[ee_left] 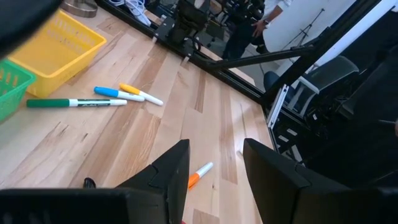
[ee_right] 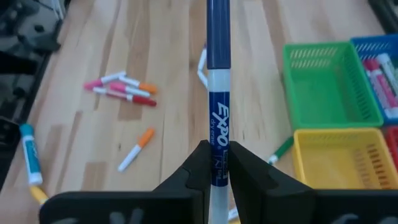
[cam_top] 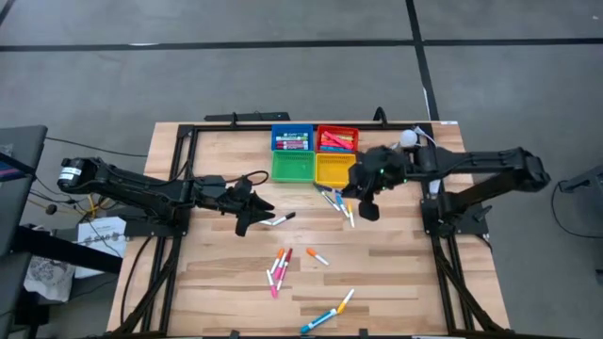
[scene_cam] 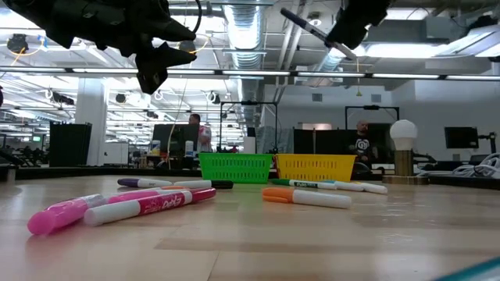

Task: Pick & Place Markers
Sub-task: Put the dark blue highlighter in the yellow bin

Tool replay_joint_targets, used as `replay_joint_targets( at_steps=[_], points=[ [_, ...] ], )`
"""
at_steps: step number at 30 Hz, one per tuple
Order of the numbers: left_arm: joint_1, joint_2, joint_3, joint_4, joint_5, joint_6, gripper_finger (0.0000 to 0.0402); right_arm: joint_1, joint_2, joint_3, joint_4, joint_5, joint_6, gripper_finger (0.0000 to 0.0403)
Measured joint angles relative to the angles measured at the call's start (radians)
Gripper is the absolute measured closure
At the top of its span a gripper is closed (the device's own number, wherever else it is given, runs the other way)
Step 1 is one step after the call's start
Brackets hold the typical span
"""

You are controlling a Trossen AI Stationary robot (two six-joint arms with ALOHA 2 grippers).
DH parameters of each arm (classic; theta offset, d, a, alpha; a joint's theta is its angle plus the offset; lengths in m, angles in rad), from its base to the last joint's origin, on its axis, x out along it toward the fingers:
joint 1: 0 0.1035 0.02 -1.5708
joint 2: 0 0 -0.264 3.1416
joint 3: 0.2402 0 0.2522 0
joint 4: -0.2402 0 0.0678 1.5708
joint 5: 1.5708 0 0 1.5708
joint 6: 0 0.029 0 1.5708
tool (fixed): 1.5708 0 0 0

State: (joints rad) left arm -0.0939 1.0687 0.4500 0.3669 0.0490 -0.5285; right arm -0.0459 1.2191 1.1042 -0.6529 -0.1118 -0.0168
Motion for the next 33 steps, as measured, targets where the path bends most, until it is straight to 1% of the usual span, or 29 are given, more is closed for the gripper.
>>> replay_joint_targets(
  at_steps=[8,12,14,18,28,33],
  points=[
    [0.0,0.0,0.0,0.001,0.0,0.0,0.0251,-0.083,-0.005,0.001,0.022,-0.052,-0.037,0.0367],
    [0.0,0.0,0.0,0.001,0.0,0.0,0.0251,-0.121,0.012,0.002,0.036,-0.044,-0.067,0.0364],
    [0.0,0.0,0.0,0.001,0.0,0.0,0.0251,-0.149,0.03,0.002,0.043,-0.016,-0.083,0.0365],
    [0.0,0.0,0.0,0.009,0.0,0.0,0.0251,-0.217,0.096,0.002,0.102,0.032,-0.128,0.0369],
    [0.002,0.0,0.0,0.019,0.0,0.0,0.0251,-0.391,0.317,0.002,0.109,0.035,-0.178,0.036],
    [0.002,0.0,0.0,0.02,0.0,0.0,0.0251,-0.435,0.406,0.002,0.082,0.03,-0.19,0.0362]
  ],
)
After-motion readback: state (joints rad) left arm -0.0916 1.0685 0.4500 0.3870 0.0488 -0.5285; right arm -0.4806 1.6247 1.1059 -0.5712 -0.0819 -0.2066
